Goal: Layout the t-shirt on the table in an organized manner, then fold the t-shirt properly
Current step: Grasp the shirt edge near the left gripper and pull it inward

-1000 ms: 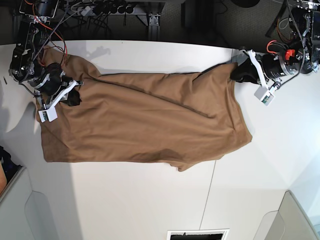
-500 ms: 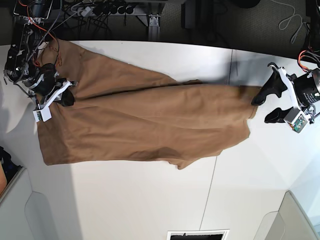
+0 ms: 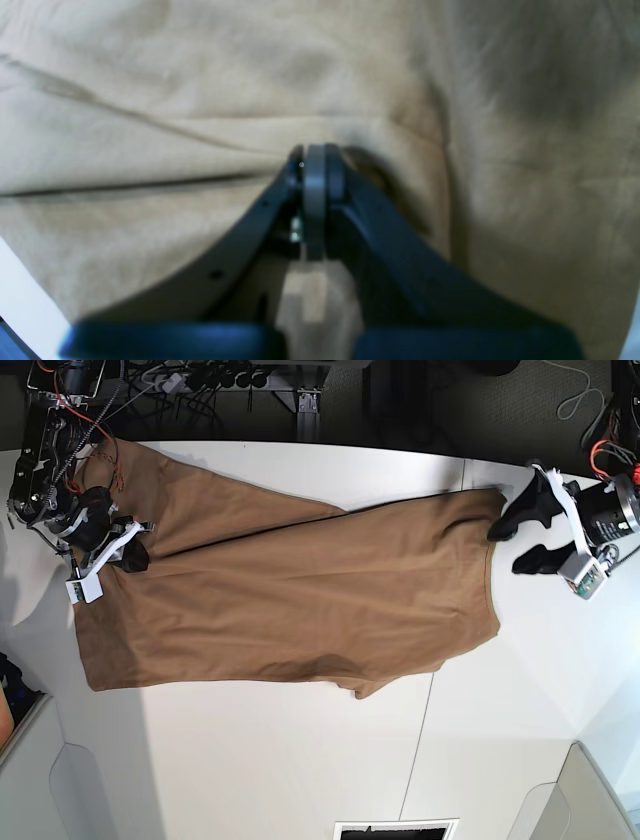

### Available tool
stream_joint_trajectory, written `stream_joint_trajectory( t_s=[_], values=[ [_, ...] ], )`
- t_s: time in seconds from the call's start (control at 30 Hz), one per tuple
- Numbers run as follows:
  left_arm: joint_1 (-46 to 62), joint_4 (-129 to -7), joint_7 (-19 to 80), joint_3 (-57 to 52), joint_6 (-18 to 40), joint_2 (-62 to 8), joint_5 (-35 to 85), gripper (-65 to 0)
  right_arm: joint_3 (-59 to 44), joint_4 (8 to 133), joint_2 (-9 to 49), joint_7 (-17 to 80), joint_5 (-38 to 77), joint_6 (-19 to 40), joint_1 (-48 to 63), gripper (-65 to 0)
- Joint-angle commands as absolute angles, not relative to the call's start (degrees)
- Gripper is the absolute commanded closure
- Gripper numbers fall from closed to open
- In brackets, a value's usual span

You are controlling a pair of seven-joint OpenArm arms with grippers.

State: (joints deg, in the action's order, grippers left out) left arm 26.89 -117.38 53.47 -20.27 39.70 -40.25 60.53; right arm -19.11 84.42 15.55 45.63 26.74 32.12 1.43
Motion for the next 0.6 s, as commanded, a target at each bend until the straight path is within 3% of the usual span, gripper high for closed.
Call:
stream_joint_trajectory(
  t_s=[0.0,0.23,0.4,0.57],
  values=[
    [27.4,-118.1,52.5,-19.2,40.0,-40.2,59.0,-39.0,-19.4,84.7,16.4,46.4,26.0,31.7,1.1,0.0],
    [29.1,-111.8,44.7,-10.1,40.0,-35.9,39.0,-39.0,-19.4,84.7,16.4,46.4,25.9,31.7,1.1,0.0],
    [28.7,-110.2,39.2,-6.3,39.8,-35.7,34.2,-39.0,-19.4,84.7,16.3,46.5,25.9,31.7,1.1,0.0],
    [26.7,-110.1,36.5,-5.1,34.7,-33.4,26.5,-39.0,-19.4,84.7,16.3,46.5,26.0,31.7,1.1,0.0]
  ],
)
